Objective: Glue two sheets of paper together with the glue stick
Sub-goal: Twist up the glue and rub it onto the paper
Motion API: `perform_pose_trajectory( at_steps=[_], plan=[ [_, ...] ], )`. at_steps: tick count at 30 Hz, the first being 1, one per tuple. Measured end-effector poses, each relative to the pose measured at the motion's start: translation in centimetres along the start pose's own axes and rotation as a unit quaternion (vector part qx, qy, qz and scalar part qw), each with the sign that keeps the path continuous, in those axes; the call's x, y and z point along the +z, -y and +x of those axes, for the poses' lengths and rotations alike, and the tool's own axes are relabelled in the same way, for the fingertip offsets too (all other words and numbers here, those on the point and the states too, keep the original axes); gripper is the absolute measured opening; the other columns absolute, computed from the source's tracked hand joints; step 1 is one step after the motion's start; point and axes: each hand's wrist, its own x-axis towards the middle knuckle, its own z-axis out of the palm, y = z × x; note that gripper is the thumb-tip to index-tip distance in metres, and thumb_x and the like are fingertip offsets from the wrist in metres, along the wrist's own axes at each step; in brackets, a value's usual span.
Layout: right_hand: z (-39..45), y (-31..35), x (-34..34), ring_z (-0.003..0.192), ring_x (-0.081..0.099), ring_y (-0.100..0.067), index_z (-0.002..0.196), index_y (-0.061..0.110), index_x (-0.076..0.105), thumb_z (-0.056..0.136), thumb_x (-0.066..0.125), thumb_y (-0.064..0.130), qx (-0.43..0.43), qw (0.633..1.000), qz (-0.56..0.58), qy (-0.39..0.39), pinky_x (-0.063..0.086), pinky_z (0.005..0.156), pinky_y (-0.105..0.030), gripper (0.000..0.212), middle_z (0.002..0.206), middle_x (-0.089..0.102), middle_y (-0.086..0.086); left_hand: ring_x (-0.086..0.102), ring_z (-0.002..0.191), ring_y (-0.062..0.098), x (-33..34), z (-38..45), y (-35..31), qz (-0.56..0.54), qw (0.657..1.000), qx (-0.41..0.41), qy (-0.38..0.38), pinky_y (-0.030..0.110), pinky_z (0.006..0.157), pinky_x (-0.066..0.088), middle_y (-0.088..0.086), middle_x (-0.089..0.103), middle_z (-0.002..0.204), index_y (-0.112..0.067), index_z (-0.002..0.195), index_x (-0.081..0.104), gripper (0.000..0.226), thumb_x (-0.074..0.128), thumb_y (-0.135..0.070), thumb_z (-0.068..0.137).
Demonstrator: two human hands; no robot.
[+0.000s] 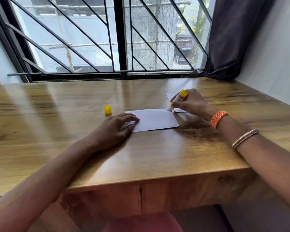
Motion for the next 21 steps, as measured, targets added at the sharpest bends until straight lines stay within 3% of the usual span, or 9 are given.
perform_pose_trajectory(
  at_steps=[5,9,12,16,18,21],
  plan=[
    [-0.5,0.1,-0.1,0.09,0.069,-0.022,0.079,0.015,0.076,0.069,0.072,0.022,-0.002,1.0,0.004,0.005,0.052,0.089,-0.049,0.013,0.084,0.076,-0.002,0.052,0.122,0.016,-0.1,-0.1,-0.1,-0.004,1.0,-0.004,0.002,0.033,0.109,0.036,0.003,0.059,0.129,-0.013,0.12,0.061,0.03,0.051,-0.016,0.092],
    [-0.7,0.3,-0.2,0.09,0.068,-0.023,0.077,0.018,0.076,0.068,0.072,0.024,-0.001,1.0,0.0,0.006,0.05,0.091,-0.051,0.012,0.082,0.075,-0.002,0.054,0.12,0.017,-0.5,-0.1,-0.7,-0.006,1.0,-0.007,-0.011,0.034,0.106,0.038,0.002,0.061,0.125,-0.013,0.115,0.065,0.028,0.053,-0.013,0.089],
    [-0.6,0.5,-0.2,0.091,0.068,-0.023,0.072,0.021,0.075,0.066,0.071,0.026,0.007,1.0,0.008,0.009,0.048,0.093,-0.052,0.009,0.079,0.075,0.002,0.056,0.111,0.017,-1.1,0.2,-2.0,0.026,0.998,0.0,-0.049,0.039,0.099,0.041,-0.003,0.064,0.113,-0.019,0.1,0.069,0.027,0.05,-0.02,0.081],
    [-0.5,0.5,-0.2,0.091,0.067,-0.023,0.069,0.022,0.074,0.061,0.071,0.029,0.011,1.0,0.01,0.013,0.047,0.094,-0.054,0.011,0.079,0.075,0.003,0.055,0.091,0.018,-1.6,1.5,-4.3,0.058,0.987,-0.009,-0.148,0.04,0.086,0.043,-0.012,0.065,0.083,-0.023,0.08,0.068,0.026,0.043,-0.03,0.076],
    [-0.4,0.4,-0.3,0.091,0.068,-0.023,0.07,0.022,0.074,0.06,0.07,0.03,0.008,1.0,0.011,0.013,0.047,0.093,-0.054,0.014,0.079,0.075,0.002,0.054,0.089,0.018,-1.1,2.7,-5.2,0.073,0.986,0.017,-0.149,0.037,0.083,0.044,-0.011,0.066,0.08,-0.023,0.085,0.069,0.026,0.045,-0.031,0.08],
    [-0.3,0.2,-0.2,0.089,0.068,-0.022,0.073,0.02,0.075,0.063,0.07,0.028,0.002,1.0,0.006,0.01,0.049,0.091,-0.054,0.014,0.08,0.075,0.002,0.051,0.104,0.019,0.9,4.7,-5.9,0.119,0.992,0.036,-0.028,0.031,0.08,0.044,-0.005,0.066,0.1,-0.022,0.117,0.061,0.032,0.045,-0.03,0.09]
  ],
)
